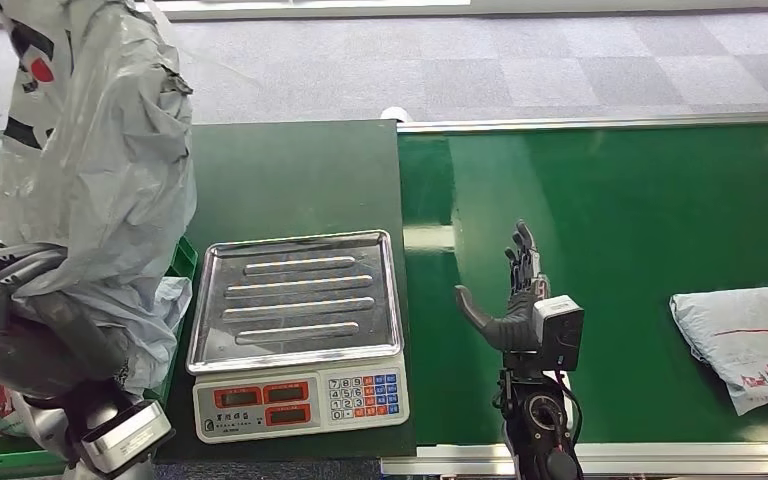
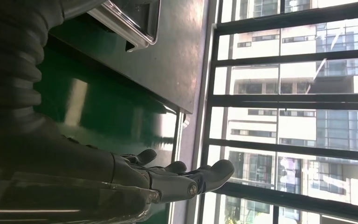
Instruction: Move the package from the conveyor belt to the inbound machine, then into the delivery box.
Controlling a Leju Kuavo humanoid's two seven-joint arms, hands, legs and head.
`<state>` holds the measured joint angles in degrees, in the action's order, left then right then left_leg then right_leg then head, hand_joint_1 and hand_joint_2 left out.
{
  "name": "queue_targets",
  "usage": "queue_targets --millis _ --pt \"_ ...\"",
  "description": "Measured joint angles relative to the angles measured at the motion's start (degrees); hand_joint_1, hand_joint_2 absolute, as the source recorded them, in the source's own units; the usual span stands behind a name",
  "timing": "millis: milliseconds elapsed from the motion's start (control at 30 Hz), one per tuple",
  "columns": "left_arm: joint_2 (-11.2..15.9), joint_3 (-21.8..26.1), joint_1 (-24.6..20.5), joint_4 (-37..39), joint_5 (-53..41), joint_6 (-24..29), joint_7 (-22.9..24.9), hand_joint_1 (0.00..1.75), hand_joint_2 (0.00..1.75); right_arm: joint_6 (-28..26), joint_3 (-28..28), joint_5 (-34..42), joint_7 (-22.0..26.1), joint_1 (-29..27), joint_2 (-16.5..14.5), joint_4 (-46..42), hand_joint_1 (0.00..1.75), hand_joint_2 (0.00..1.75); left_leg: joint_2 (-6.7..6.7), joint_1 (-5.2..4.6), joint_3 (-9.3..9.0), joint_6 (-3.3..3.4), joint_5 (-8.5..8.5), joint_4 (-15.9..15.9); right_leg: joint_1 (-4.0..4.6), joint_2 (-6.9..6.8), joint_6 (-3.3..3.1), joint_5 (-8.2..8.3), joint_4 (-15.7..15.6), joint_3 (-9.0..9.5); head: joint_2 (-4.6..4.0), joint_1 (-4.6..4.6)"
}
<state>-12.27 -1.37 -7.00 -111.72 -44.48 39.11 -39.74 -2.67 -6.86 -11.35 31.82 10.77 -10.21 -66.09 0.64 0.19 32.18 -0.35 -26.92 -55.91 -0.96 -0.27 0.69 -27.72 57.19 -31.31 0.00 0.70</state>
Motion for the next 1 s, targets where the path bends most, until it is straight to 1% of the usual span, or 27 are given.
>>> queue_targets --millis 300,400,467,600,767,1000 --pt "-0.5 1.9 -0.3 -3.4 -0.2 0.0 0.0 1.75 0.0 -0.2 -0.1 0.2 0.0 0.0 0.0 0.0 0.0 1.75 0.0 0.0 0.0 0.0 0.0 0.0 0.0 0.0 0.0 0.0 0.0 0.01 0.0 -0.01" --pt "-1.2 5.7 -1.7 -6.6 -2.9 0.0 0.0 1.75 0.0 -0.6 -0.3 0.5 -0.6 -0.2 0.0 0.0 0.0 1.75 0.0 0.0 -0.01 0.0 0.0 0.0 0.0 0.0 0.0 0.0 0.0 0.0 0.0 0.0" --pt "-1.6 7.7 -2.1 -7.2 -5.6 0.0 0.0 1.75 0.0 -0.8 -0.4 0.5 -1.1 -0.6 0.0 -0.2 0.0 1.75 0.0 0.0 -0.01 0.0 0.0 0.0 0.0 0.0 0.0 0.0 0.0 -0.01 0.0 0.01" --pt "-2.2 11.1 -2.2 -6.2 -11.3 0.0 0.0 1.75 0.0 -0.9 -0.4 0.1 -2.3 -2.4 0.1 -2.2 0.0 1.75 0.02 0.0 0.0 0.0 0.0 0.0 0.0 0.01 0.0 -0.01 0.0 -0.05 0.0 0.01" --pt "-4.3 15.4 -3.2 -2.3 -18.5 0.0 0.0 1.75 0.0 -1.5 -0.3 -0.1 -2.2 -2.8 0.2 -2.7 0.0 1.75 0.03 0.0 0.0 0.0 0.0 0.0 -0.01 0.01 0.0 0.0 0.0 -0.04 0.0 0.0" --pt "-6.0 22.2 -4.7 1.1 -23.4 0.0 0.0 1.75 0.0 -1.5 -0.3 -0.2 -2.3 -3.0 0.2 -3.0 0.0 1.75 0.04 0.0 0.01 0.0 0.0 0.0 0.0 0.02 0.0 0.0 0.0 -0.06 0.0 0.0"
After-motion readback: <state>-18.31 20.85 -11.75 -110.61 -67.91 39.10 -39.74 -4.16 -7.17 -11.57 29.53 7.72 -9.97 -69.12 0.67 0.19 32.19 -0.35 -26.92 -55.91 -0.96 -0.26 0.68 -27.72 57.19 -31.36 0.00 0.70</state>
